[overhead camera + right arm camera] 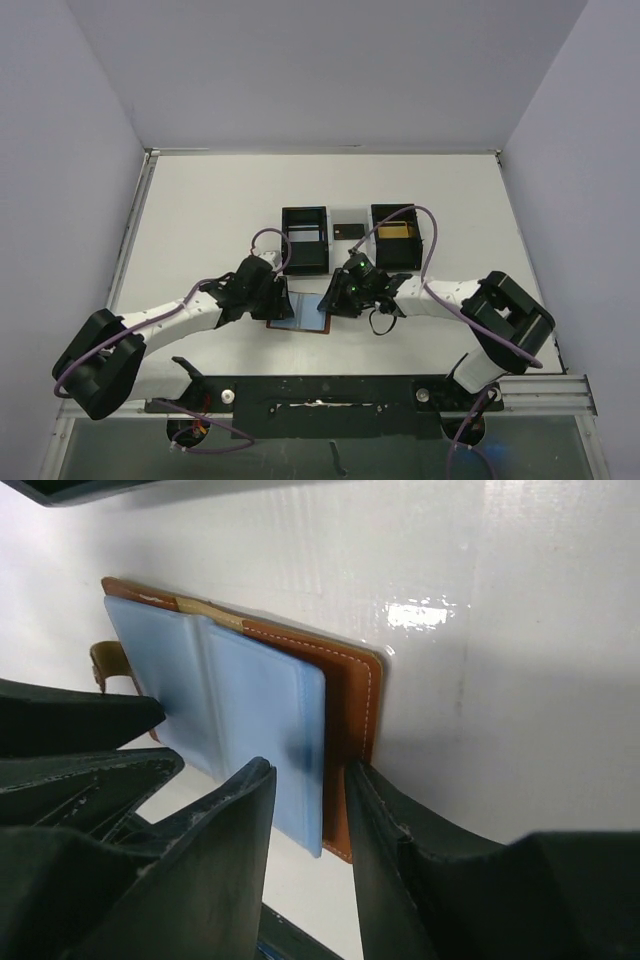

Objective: Take the credit cards out of the card holder

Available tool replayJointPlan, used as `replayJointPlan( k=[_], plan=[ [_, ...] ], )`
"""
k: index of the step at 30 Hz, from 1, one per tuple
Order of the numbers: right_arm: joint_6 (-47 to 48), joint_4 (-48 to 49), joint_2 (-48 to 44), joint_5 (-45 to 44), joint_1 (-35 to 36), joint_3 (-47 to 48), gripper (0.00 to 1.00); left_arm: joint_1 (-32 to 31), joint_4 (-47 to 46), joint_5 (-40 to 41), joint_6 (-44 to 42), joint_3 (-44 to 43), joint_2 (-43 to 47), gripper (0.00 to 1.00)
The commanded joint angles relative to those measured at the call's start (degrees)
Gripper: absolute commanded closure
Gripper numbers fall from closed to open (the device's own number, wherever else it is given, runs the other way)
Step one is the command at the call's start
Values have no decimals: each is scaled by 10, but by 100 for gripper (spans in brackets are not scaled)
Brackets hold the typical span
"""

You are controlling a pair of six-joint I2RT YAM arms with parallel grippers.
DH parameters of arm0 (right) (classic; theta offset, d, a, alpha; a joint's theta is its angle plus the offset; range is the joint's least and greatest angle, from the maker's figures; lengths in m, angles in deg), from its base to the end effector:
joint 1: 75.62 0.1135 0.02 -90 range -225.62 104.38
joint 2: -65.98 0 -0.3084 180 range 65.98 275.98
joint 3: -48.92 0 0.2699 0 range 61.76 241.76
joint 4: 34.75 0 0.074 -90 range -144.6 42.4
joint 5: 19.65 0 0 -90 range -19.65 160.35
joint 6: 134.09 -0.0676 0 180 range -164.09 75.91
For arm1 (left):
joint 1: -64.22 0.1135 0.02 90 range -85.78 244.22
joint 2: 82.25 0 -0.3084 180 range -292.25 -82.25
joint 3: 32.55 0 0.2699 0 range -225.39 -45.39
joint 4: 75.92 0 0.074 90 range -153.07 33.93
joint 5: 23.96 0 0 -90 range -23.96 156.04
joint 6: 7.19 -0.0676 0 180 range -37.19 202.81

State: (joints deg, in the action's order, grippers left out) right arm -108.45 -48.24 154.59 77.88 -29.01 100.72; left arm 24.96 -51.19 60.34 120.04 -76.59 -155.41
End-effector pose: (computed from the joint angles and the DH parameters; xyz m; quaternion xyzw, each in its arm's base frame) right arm 0.2125 0.2377 0.1516 0.1228 0.9308 0.3142 0.1411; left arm 0.1891 -0.1633 0.1633 0.0322 0.9491 -0.2289 0.2141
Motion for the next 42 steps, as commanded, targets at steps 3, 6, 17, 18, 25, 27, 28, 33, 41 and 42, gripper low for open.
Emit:
replayJointPlan(
  k=[3,6,17,18,25,27,28,33,41,42],
  plan=[
    [-3,23,20,12,4,11,64,3,-22,9,12,18,-3,55],
    [-3,47,24,25,5,7,68,3,-38,-5,12,27,-8,56],
    [-27,177,50,95,4,-8,78,2,-56,-23,14,34,-14,66],
    [-32,188,54,99,3,-11,80,2,-57,-24,15,34,-12,66],
    [-32,166,36,76,1,-18,100,2,-43,-16,27,27,23,62],
    [-24,132,9,51,-3,-23,100,2,-27,-3,30,20,45,58],
    [-20,112,-5,38,-5,-24,100,3,-21,4,32,17,55,57],
    [14,33,-23,28,-6,-10,100,3,-12,17,34,7,71,51],
    [13,26,-1,33,-1,-2,100,-2,-45,-16,28,-4,11,51],
    [14,26,2,34,0,1,100,-2,-49,-21,28,-5,6,52]
  ],
)
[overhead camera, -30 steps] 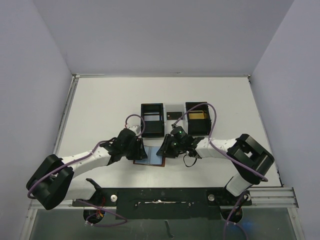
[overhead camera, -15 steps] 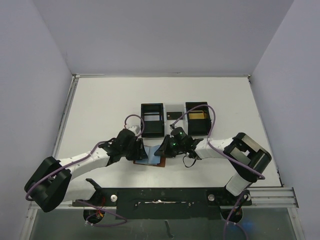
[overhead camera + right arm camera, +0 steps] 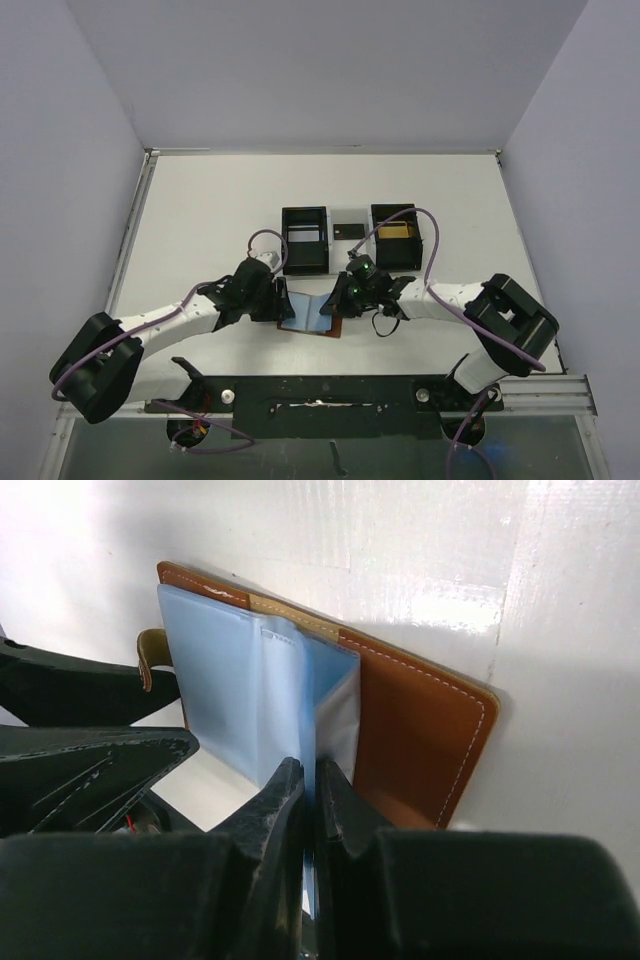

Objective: Take the credit cards out of the card holder

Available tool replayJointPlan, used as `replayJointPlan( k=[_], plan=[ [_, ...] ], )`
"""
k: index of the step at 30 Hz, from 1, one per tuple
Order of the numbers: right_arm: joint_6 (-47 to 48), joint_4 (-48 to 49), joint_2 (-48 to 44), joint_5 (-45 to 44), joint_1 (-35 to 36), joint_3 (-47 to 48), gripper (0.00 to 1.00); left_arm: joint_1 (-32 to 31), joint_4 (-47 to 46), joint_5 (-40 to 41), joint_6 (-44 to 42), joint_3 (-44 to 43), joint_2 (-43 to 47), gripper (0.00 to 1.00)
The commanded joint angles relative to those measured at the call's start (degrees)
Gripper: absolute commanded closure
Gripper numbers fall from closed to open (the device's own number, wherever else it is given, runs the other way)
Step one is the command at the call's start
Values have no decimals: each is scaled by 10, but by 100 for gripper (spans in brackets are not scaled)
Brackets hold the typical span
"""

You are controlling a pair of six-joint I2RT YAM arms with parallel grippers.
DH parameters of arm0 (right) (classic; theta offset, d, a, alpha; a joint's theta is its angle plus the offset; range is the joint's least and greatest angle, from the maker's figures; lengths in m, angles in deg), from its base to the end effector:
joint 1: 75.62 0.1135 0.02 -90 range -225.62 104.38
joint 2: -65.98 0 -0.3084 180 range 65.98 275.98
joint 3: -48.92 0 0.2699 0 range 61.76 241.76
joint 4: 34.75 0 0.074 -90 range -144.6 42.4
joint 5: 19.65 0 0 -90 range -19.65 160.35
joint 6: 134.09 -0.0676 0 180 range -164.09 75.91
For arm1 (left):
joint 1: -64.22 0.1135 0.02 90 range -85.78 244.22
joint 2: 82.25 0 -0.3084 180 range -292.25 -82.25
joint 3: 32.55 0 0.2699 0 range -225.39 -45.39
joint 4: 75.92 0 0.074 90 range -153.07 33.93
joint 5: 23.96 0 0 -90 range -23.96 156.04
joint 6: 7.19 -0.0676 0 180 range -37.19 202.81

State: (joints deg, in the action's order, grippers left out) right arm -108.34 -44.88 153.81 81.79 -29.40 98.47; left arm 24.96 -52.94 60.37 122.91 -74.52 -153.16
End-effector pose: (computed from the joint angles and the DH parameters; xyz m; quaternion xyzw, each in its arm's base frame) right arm 0.2071 0.2355 0.1496 0.1108 0.9243 0.3433 0.1249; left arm 0.1835 -0.1586 0.1631 0.0092 0.9442 -0.2440 0.2209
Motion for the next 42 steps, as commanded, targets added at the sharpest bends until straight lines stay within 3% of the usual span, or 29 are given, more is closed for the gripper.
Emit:
replayJointPlan(
  k=[1,7,16,22,34,42],
  plan=[
    [14,-10,14,-4,4,26,100,-3,-35,-24,0,-26,-19,53],
    [14,-20,31,-5,5,35,95,-8,-42,-33,-8,-31,-25,71],
    [26,-159,-6,-96,10,68,70,-9,-25,-20,-6,-26,-22,89],
    [24,-222,-15,-132,24,80,67,-8,-23,-18,3,-27,-21,94],
    [26,-334,-14,-194,38,135,43,-8,-24,-25,7,-32,-8,96],
    [19,-387,-44,-215,37,145,34,-9,-25,-39,5,-42,10,94]
  ],
)
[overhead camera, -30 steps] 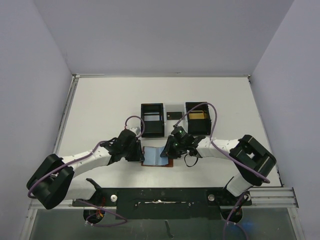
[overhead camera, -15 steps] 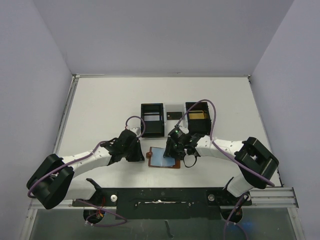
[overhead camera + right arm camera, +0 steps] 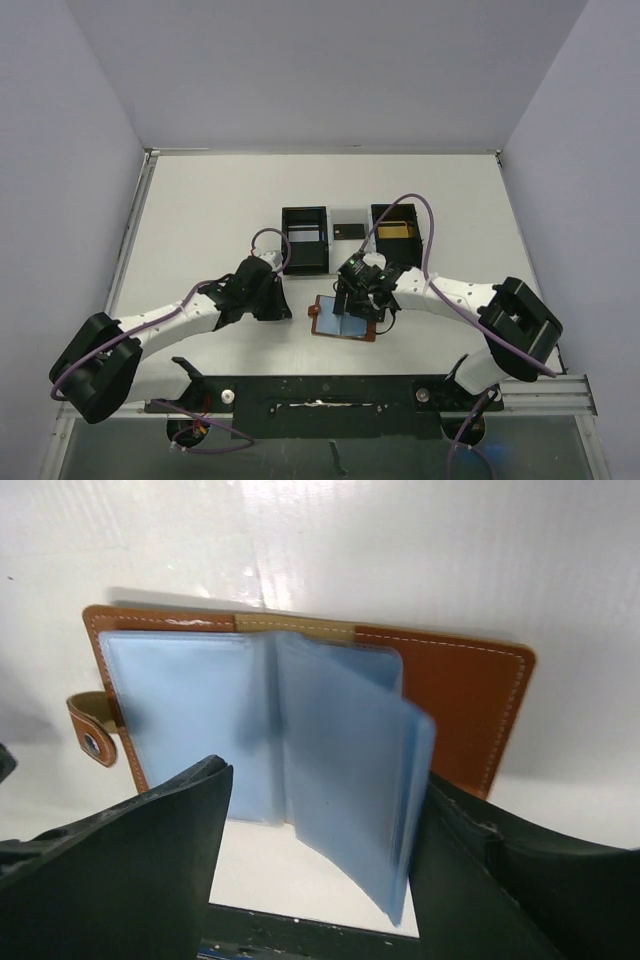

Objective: Take the credit cards out of the card holder

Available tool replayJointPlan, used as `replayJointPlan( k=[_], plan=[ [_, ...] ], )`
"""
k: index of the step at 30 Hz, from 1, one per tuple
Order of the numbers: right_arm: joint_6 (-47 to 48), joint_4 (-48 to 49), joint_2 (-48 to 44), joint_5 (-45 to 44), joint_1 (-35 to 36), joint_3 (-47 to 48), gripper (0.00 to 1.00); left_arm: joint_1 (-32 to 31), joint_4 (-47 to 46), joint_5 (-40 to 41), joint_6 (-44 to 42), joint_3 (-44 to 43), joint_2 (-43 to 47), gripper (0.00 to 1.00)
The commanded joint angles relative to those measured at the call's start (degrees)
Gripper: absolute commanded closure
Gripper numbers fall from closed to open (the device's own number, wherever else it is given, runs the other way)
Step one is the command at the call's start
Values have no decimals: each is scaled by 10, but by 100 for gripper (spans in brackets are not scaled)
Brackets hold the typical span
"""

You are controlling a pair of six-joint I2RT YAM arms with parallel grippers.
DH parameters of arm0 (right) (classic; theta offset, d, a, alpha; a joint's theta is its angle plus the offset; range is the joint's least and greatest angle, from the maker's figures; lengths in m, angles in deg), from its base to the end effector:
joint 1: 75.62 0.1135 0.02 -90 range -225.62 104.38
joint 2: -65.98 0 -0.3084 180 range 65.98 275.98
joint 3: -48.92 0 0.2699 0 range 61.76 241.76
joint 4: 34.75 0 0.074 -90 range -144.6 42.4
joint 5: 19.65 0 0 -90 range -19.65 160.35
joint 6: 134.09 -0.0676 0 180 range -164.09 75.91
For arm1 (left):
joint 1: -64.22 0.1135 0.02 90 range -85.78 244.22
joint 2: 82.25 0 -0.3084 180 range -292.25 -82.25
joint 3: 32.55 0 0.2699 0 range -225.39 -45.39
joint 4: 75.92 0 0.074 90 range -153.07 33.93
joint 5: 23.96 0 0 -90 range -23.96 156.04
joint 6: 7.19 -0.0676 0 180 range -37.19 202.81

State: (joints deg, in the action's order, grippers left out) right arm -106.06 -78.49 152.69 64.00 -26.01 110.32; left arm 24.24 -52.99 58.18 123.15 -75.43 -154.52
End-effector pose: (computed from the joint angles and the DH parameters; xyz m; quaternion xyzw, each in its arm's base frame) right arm 0.1980 0.2212 0.1742 0.1157 0.9750 0.1195 0.1471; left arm 0.1836 -0.1661 0.1632 0.0192 0.9443 -0.2573 0.2044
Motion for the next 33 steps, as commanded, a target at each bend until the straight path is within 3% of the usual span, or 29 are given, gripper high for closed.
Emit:
replayJointPlan(
  k=[1,6,12,19,24,29,33],
  plan=[
    [-7,-64,-37,-46,3,31,33,-2,-25,-19,2,-34,26,93],
    [-14,-156,-48,-105,0,63,27,-2,-21,-20,-1,-40,27,91],
    [-6,-89,-70,-51,-10,16,33,-4,-34,-47,-3,-48,20,84],
    [-12,-56,-23,-38,-9,-19,55,-24,-101,-119,8,-52,-1,62],
    [-13,-59,24,-48,-4,-21,70,-58,-99,-104,8,-71,-59,52],
    [-8,-24,39,-29,5,-27,82,-89,-77,-71,2,-105,-110,53],
    [-7,0,43,-18,6,-35,83,-104,-80,-43,8,-123,-119,69]
  ],
)
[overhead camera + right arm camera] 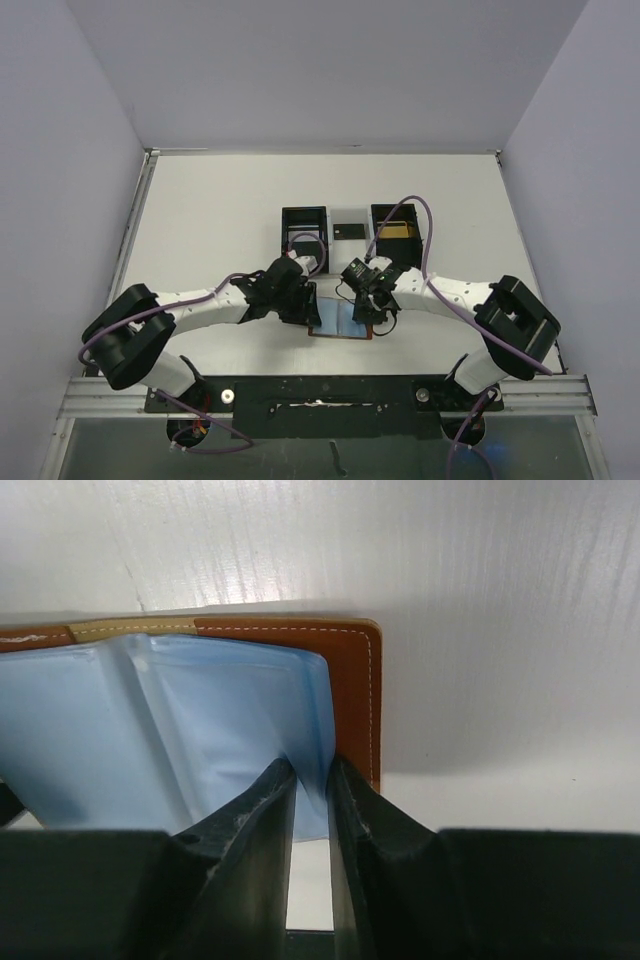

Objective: Take the credit cards out of the card holder

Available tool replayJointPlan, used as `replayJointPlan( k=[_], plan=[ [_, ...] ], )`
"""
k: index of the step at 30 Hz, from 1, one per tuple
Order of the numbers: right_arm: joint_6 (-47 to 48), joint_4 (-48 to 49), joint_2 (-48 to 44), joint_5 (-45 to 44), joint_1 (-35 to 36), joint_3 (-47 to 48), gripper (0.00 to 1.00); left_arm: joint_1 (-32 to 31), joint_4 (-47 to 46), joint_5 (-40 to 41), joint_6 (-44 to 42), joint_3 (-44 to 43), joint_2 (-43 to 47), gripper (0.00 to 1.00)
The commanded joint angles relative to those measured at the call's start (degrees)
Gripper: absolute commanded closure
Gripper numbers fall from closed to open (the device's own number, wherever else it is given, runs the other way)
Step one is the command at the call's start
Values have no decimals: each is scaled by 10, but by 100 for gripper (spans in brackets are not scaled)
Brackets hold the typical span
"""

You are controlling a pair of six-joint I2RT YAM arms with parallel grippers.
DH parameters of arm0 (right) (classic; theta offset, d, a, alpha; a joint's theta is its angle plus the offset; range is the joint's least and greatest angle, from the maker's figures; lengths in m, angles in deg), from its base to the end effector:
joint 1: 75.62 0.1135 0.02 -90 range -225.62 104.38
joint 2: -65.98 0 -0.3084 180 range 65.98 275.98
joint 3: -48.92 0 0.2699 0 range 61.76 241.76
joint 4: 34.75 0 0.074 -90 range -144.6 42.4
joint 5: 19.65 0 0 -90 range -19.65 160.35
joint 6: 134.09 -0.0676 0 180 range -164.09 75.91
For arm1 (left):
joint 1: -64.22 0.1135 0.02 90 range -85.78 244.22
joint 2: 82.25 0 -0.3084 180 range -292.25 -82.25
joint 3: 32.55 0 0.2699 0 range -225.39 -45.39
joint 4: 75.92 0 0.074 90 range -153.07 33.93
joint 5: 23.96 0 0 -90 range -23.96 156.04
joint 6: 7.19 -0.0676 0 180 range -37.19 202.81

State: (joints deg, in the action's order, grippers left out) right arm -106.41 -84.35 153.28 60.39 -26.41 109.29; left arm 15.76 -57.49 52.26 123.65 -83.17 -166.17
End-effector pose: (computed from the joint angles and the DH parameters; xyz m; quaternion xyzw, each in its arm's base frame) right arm 0.1910 0.2035 0.1626 0.1231 0.9817 0.0481 0.1370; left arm 0.1865 -0.2348 0.1623 0.1016 0.9332 -0.3093 0.1519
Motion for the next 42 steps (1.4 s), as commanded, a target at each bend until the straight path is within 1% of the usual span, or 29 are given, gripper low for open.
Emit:
replayJointPlan(
  k=[1,3,6,10,14,16,19,23,25,26,27,29,31,34,36,38,39,42],
  plan=[
    [-4,60,38,19,10,-25,83,-19,-31,22,4,-53,-7,75],
    [-3,65,38,21,11,-27,83,-21,-10,40,1,-68,-16,80],
    [-1,68,39,23,11,-28,83,-33,19,69,-12,-87,-25,84],
    [1,72,40,24,12,-30,83,-50,36,93,-21,-104,-32,85],
    [-1,68,41,20,11,-29,83,-52,52,109,-19,-107,-41,86],
    [-2,65,37,17,11,-27,82,-51,68,130,-14,-106,-35,86],
    [1,65,21,12,11,-22,79,-51,101,184,-9,-108,-8,78],
    [12,52,-18,-5,10,1,69,-50,151,256,2,-109,43,63],
    [14,37,-37,-15,5,11,64,-44,159,277,7,-100,72,56],
    [15,32,-48,-21,3,14,61,-39,160,279,9,-90,87,51],
    [15,28,-59,-26,-1,15,59,-32,159,278,10,-83,99,48],
    [16,18,-81,-34,-15,14,56,-8,155,263,11,-66,124,44],
    [18,10,-107,-49,-30,12,50,27,153,229,9,-52,146,38],
    [41,5,-158,-85,-54,11,33,85,150,185,-1,-38,190,30],
    [68,12,-203,-104,-77,11,23,121,157,178,-9,-37,230,23],
    [100,28,-246,-123,-108,9,15,166,167,171,-20,-41,261,22],
    [123,34,-265,-136,-121,7,14,188,172,169,-25,-46,275,21],
    [189,68,-324,-219,-135,-1,8,251,198,178,-41,-69,307,21]
  ],
)
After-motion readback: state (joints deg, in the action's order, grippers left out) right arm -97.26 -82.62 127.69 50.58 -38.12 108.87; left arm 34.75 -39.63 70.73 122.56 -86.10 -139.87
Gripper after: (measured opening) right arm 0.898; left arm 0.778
